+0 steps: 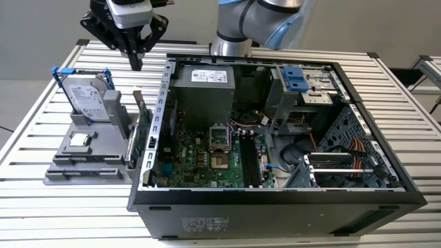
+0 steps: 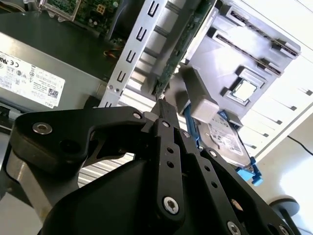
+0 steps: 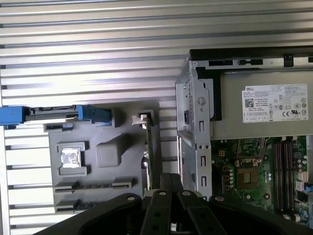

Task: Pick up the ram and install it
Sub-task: 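Reach for the ram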

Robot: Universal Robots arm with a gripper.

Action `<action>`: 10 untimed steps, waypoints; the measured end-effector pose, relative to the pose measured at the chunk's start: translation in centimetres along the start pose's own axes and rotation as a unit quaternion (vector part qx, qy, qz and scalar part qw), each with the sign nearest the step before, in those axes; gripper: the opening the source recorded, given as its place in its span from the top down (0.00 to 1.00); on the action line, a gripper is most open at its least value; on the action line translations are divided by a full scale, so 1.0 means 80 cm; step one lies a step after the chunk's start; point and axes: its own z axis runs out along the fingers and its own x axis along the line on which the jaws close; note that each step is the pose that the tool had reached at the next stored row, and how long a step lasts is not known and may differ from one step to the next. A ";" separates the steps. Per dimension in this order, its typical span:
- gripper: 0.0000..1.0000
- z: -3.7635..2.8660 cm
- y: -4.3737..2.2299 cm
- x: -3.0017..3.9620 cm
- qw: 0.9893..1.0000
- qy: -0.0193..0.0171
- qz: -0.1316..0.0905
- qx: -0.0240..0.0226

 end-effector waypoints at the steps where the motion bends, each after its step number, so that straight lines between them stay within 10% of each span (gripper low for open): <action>1: 1.00 0.0000 -0.0001 0.0019 1.000 0.000 0.000 0.000; 10: 1.00 -0.0003 -0.0013 0.0193 1.000 0.000 0.000 0.000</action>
